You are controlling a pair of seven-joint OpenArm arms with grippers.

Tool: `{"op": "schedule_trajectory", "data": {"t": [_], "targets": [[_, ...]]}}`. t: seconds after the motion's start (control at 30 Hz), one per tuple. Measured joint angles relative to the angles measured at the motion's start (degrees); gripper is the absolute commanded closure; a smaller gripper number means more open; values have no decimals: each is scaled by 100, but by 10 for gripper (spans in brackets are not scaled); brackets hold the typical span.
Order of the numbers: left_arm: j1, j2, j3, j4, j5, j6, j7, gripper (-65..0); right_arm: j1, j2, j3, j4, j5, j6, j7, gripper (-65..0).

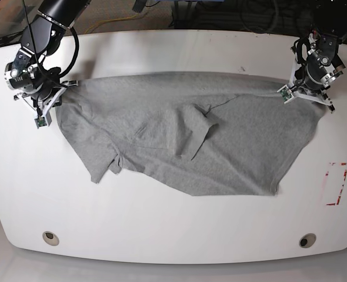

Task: Fold the T-shirt properly
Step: 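Open both grippers and release the shirt edge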

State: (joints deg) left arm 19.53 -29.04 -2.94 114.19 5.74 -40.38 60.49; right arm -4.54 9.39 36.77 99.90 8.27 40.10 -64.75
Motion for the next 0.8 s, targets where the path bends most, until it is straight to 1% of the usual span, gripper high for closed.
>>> {"op": "schedule_trajectory", "data": {"t": [0.13,0.23,0.37,0.47,0.5,0.57,0.6,0.63,0.67,0.73,0.77,0.8], "targets": [[168,184,-15,0,70,4,-13,-10,-232,-7,-7,9,-7,2,2,0],[457,214,-15,-4,85,4,-326,-11,-374,-98,28,7,-52,0,0,0],[824,214,-31,-15,118,2,-695,-15,-479,-251,249,-11,-50,0,0,0],[940,219,-33,-26,114,2,-741,-31,-535,-289,304,-2,-52,-4,7,0],[938,236,-33,-26,116,2,-741,-51,-557,-299,302,9,-52,-2,13,-22],[935,337,-63,-26,131,2,-743,-131,-627,-326,297,94,-52,-2,-4,-130],[938,380,-118,-26,116,2,-754,-164,-649,-337,299,140,-55,-2,-4,-171],[946,407,-173,-26,107,2,-769,-233,-673,-343,299,177,-48,-2,-9,-255],[979,422,-260,-26,116,4,-761,-283,-691,-350,299,240,-50,0,0,-315],[1023,404,-365,-26,160,2,-741,-368,-699,-387,323,306,-50,-2,11,-412],[1040,407,-424,-26,164,4,-739,-407,-697,-446,411,350,-48,0,2,-455],[1051,409,-459,-26,164,2,-737,-435,-702,-514,522,420,-39,0,4,-477]]}}
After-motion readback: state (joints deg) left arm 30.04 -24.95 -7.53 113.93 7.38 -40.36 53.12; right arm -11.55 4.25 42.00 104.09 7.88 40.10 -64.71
